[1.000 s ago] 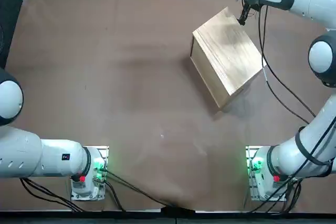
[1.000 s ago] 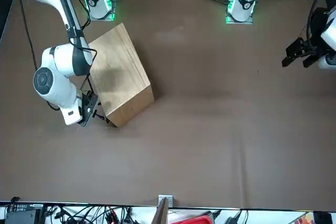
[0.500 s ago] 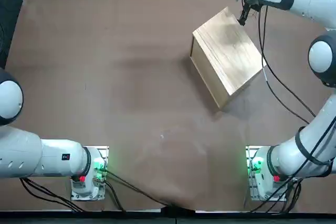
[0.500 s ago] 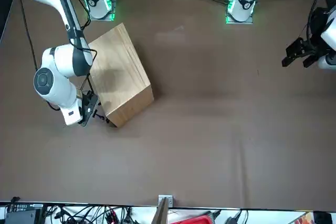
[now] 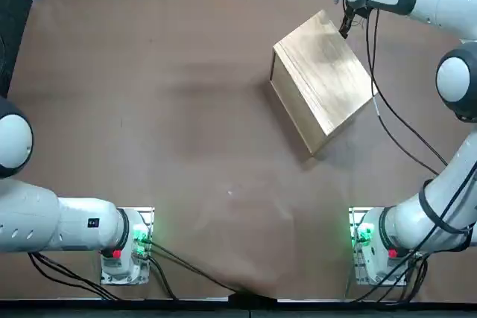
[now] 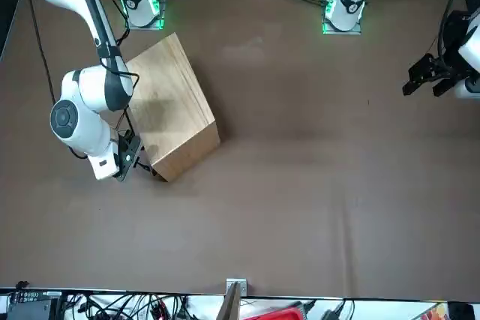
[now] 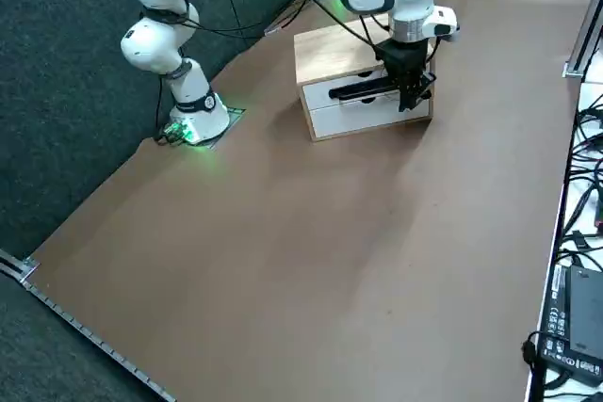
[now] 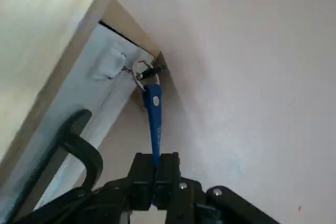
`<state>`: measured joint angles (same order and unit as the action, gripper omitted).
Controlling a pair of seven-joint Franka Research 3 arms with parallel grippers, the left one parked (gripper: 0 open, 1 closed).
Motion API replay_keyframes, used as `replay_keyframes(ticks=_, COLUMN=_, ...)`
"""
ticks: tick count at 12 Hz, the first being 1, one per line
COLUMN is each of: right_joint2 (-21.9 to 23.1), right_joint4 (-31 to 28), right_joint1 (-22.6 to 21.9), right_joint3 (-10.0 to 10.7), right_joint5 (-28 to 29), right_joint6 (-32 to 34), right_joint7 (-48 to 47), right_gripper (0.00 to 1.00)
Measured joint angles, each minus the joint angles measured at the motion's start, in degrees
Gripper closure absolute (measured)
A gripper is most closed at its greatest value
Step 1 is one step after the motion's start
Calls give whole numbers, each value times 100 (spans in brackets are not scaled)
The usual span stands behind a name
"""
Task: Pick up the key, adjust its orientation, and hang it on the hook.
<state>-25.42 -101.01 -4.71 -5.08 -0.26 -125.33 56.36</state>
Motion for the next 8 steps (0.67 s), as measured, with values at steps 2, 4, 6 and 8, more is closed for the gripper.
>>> replay_keyframes(ticks=2, right_joint2=0, right_joint4=0, right_joint1=0, right_joint3=0, right_joint5=0, right_joint6=0, right_joint7=4, right_gripper=96)
replay_keyframes(ticks=4, right_joint2=0, right_joint4=0, right_joint1=1, right_joint3=0, right_joint5=0, right_joint6=0, right_joint7=5, right_gripper=96)
replay_keyframes(ticks=6, right_joint2=0, right_joint4=0, right_joint1=2, right_joint3=0, right_joint5=0, right_joint6=0, right_joint7=6, right_gripper=96)
replay_keyframes(ticks=8, right_joint2=-1, right_joint4=0, right_joint1=3, right_joint3=0, right_joint5=0, right_joint6=0, right_joint7=8, right_gripper=96)
